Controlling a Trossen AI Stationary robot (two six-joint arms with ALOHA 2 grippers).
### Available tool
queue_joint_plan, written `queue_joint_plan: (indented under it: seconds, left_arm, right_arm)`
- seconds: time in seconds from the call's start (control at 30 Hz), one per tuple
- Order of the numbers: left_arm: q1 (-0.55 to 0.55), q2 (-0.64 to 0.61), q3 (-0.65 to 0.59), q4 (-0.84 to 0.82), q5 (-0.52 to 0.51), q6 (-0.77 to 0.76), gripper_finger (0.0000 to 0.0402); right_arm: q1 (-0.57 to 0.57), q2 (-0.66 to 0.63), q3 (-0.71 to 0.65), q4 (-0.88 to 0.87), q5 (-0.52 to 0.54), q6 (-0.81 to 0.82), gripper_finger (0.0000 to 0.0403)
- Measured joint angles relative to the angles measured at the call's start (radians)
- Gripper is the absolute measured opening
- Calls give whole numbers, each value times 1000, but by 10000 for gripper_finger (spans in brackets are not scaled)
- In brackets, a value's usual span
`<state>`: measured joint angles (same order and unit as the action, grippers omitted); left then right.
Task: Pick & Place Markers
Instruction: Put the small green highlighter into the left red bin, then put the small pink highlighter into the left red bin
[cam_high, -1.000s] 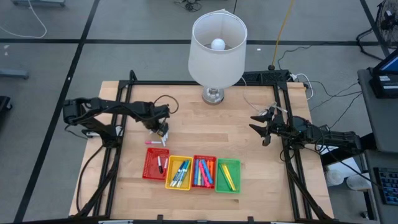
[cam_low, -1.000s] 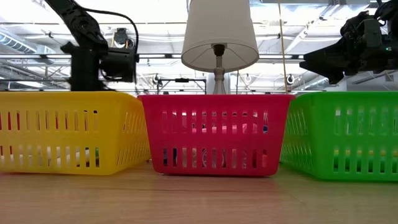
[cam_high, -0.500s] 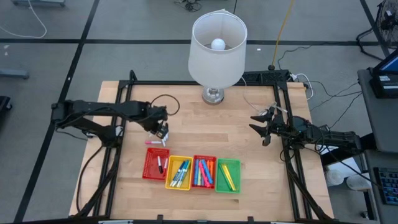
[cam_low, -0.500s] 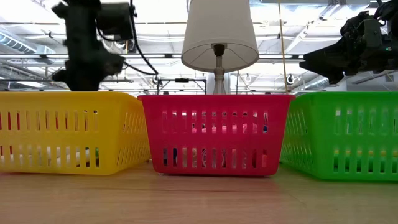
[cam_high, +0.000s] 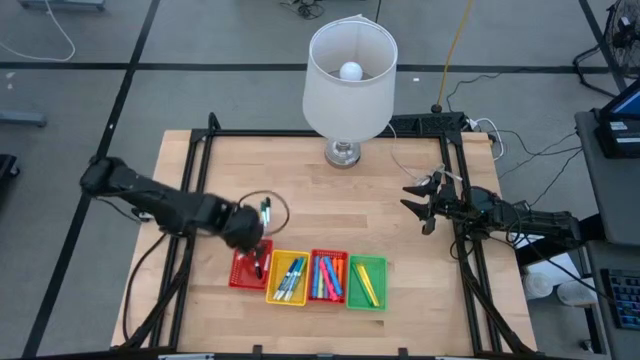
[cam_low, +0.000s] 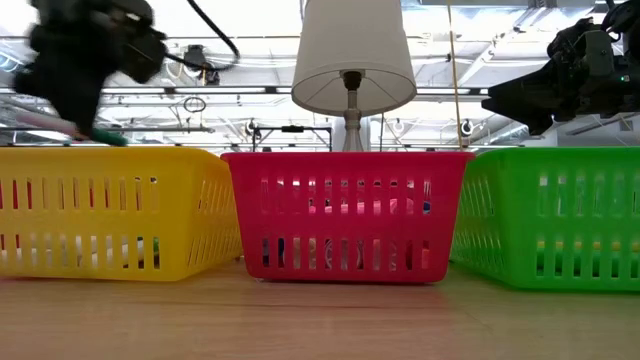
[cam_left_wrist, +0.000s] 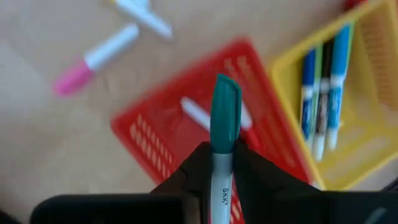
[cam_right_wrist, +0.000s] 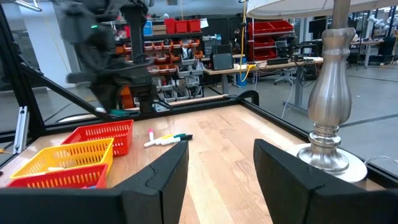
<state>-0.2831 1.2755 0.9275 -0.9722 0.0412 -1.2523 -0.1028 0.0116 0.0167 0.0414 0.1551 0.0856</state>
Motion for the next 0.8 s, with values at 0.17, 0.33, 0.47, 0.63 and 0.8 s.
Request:
queue_joint_plan:
  seconds: [0.17, 0.33, 0.47, 0.63, 0.8]
  left_arm:
    - [-144, 18, 0, 11, -66, -175, 69]
    - [-213, 27, 0, 47, -123, -239, 39]
    - [-225, 27, 0, 53, -143, -228, 14]
    - [-223, 27, 0, 52, -148, -205, 7]
    - [-211, 27, 0, 51, -150, -174, 35]
  right_arm:
    - [0, 0, 0, 0, 0, 0, 169]
    - [0, 0, 0, 0, 0, 0, 169]
    - [0, 0, 0, 0, 0, 0, 169]
    - [0, 0, 0, 0, 0, 0, 169]
    - [0, 0, 0, 0, 0, 0, 169]
